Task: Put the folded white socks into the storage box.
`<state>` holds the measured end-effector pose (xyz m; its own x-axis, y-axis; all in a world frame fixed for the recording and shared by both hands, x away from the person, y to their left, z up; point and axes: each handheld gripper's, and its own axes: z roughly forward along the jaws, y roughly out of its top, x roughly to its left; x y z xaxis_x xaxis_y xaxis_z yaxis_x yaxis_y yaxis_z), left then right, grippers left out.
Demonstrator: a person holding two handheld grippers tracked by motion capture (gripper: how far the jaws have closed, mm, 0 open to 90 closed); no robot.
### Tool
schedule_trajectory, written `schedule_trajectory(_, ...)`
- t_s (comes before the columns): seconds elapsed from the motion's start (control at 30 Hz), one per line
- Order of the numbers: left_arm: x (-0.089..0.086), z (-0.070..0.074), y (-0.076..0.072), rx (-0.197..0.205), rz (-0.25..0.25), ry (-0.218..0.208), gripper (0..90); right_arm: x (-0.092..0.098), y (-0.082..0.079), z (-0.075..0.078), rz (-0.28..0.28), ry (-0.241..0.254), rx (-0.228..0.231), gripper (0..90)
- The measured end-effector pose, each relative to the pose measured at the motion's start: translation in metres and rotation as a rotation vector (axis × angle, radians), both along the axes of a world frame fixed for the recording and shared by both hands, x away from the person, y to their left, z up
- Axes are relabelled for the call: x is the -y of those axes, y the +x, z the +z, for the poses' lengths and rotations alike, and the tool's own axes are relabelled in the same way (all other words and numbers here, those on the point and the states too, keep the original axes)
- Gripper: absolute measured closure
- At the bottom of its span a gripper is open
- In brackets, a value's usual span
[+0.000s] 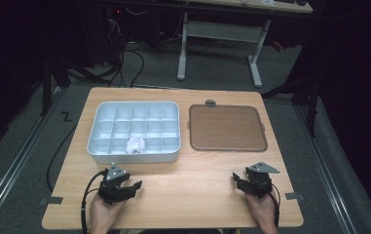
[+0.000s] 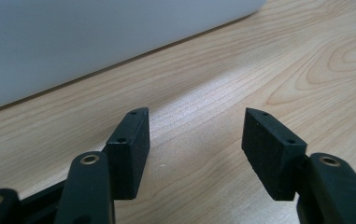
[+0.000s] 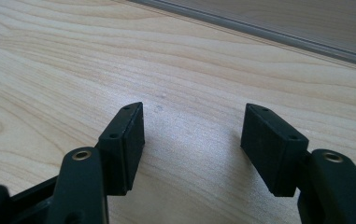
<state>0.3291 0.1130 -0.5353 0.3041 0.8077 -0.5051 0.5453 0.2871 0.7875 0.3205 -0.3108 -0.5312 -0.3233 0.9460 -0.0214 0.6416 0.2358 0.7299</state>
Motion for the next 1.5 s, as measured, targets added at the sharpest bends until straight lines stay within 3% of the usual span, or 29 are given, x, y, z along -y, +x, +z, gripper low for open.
schedule_trajectory(0.13,0.005,-0.003,-0.001,0.017,-0.006,0.027,42.0,0.000,0.000,0.000,0.000,0.000,0.000,40.3)
schedule_trajectory(0.93,0.019,-0.011,0.001,0.086,0.000,0.078,36.2,0.000,0.000,0.000,0.000,0.000,0.000,40.2)
schedule_trajectory(1.5,0.021,-0.012,0.004,0.090,0.013,0.090,34.6,0.000,0.000,0.000,0.000,0.000,0.000,40.0)
